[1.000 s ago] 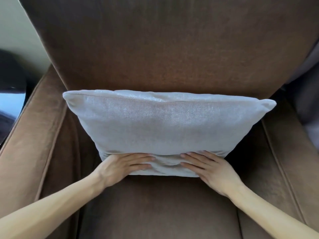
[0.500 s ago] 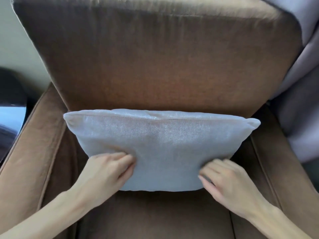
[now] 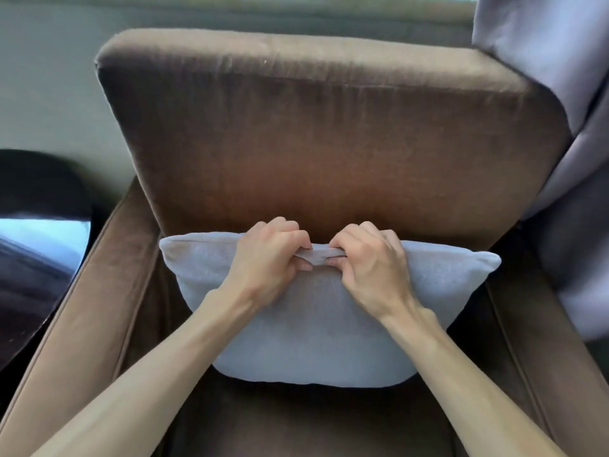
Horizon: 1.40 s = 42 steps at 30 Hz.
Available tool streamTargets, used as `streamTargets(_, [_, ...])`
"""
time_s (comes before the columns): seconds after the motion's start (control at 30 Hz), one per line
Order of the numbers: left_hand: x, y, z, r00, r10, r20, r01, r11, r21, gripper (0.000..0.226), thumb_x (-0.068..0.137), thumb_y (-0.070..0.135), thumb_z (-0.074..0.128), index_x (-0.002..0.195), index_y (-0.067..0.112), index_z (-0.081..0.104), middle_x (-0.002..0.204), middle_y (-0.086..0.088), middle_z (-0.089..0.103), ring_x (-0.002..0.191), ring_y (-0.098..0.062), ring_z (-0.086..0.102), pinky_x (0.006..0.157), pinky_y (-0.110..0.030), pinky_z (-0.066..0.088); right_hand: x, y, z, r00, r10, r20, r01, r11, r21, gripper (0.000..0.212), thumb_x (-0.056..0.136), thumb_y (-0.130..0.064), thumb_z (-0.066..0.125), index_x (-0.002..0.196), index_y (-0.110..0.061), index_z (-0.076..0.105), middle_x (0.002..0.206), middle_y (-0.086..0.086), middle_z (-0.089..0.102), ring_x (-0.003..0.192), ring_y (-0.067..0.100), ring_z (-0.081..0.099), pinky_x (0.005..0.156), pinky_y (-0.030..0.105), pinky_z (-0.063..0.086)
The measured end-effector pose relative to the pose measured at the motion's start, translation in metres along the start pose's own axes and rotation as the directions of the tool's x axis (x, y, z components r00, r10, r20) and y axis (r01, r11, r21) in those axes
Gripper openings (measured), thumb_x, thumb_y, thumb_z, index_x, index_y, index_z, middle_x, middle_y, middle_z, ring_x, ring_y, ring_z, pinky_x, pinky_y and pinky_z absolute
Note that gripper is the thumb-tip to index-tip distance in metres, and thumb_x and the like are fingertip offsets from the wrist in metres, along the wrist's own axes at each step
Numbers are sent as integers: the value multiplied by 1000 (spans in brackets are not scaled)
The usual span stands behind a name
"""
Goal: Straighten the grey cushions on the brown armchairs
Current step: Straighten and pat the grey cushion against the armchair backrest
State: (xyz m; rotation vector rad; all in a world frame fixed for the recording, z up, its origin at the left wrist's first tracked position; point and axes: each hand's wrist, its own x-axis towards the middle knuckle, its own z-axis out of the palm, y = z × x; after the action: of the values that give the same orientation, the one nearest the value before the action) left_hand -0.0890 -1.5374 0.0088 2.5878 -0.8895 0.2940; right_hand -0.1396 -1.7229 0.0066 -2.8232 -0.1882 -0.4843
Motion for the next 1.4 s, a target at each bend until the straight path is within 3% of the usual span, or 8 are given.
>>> streamTargets(0.3, [-31, -60, -39, 985, -118, 126, 125, 991, -54, 57, 75, 67, 56, 108, 25, 75, 109, 7, 67, 103, -16, 58, 83, -39, 51, -29, 60, -27, 974, 213, 81, -219, 972, 80, 42, 81, -61, 50, 104, -32, 70, 106, -14, 66, 105, 14, 57, 95, 37, 39])
streamTargets(0.53, [-59, -103, -80, 885, -462, 54, 464, 871, -162, 38, 72, 29, 84, 68, 59, 62, 82, 15, 65, 75, -11, 64, 69, -45, 53, -37, 97, -66, 885, 451, 116, -449, 893, -37, 7, 85, -26, 73, 91, -29, 69, 89, -16, 56, 101, 23, 60, 86, 41, 37])
streamTargets(0.83, [-70, -118, -82, 855, -517, 42, 495, 787, -368, 41, 72, 4, 84, 70, 42, 68, 85, 13, 72, 80, -9, 65, 73, -18, 49, -51, 113, -74, 824, 560, 89, -565, 824, 50, 13, 83, -4, 74, 94, -10, 74, 91, 9, 69, 95, 38, 64, 77, 27, 36])
streamTargets(1.0, [-65, -112, -82, 848, -518, -108, 407, 769, -493, 21, 70, 3, 84, 76, 21, 75, 76, -3, 69, 75, -22, 65, 72, -33, 49, -36, 91, -85, 740, 670, 55, -663, 741, -106, 6, 87, -15, 70, 86, -20, 69, 95, 16, 71, 99, 42, 64, 88, 46, 46])
streamTargets(1.13, [-88, -105, -57, 763, -622, -176, 465, 717, -519, 13, 87, 23, 74, 98, 28, 74, 87, 10, 66, 80, 0, 58, 74, -16, 43, -20, 39, -83, 865, 498, 63, -494, 867, -68, 38, 67, -13, 45, 93, -24, 70, 98, 2, 69, 106, 29, 58, 96, 41, 42])
streamTargets(1.2, [-111, -101, -32, 626, -773, -101, 546, 527, -651, 9, 95, 32, 64, 102, 31, 70, 92, 8, 66, 73, 1, 53, 69, -14, 41, -6, -6, -71, 935, 337, 106, -346, 934, 84, 35, 73, -9, 47, 96, -20, 71, 95, -1, 67, 103, 24, 59, 91, 24, 36])
streamTargets(1.3, [-152, -97, 22, 373, -892, 256, 561, -3, -828, 34, 105, 42, 41, 109, 23, 69, 111, -16, 69, 58, -13, 46, 50, -17, 38, 24, -81, -31, 969, 124, 215, -186, 937, 295, 17, 91, -12, 66, 104, -22, 71, 102, -10, 68, 104, 14, 61, 88, 10, 36])
streamTargets(1.4, [-187, -99, 70, 221, -846, 486, 679, -224, -699, 55, 107, 46, 26, 126, 12, 65, 102, -35, 68, 37, -5, 42, 37, -16, 29, 51, -138, 13, 953, -47, 300, -68, 930, 362, 31, 91, -35, 68, 119, -22, 67, 112, -12, 65, 109, 9, 57, 98, 17, 40])
